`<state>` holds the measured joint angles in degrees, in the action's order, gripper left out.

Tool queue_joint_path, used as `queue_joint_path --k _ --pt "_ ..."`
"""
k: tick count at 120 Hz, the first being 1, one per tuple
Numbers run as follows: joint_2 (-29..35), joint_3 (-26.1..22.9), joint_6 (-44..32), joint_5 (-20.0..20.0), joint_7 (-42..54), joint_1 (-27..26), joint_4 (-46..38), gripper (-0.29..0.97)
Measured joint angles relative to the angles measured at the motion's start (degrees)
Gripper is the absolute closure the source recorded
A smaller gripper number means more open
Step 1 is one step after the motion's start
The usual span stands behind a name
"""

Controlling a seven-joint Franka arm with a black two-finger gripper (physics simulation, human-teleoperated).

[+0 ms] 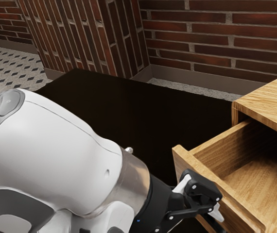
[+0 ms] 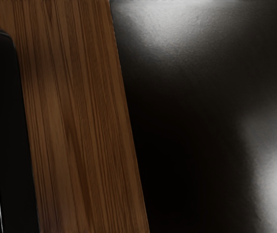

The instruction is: Pull the drawer handle with one arm to open the drawer

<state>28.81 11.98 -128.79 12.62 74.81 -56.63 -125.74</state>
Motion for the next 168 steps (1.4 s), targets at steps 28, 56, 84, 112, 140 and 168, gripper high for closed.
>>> queue_joint_path --k 28,56,84,112,140,168 --pt "2.2 -1.0 0.1 0.0 0.0 0.2 1.8 0.00" --pt "2.9 1.4 5.1 -2.5 -0.1 0.7 10.7 0.00" --pt "-4.5 7.5 20.0 -4.0 -1.6 6.8 26.9 0.00" --pt "-13.7 8.5 39.4 -2.6 -9.0 23.0 38.8 0.00" --pt "-23.0 12.2 48.9 -2.6 -15.2 35.8 47.0 0.00" --pt "-22.8 7.3 53.9 -2.1 -19.4 44.5 49.4 0.00"
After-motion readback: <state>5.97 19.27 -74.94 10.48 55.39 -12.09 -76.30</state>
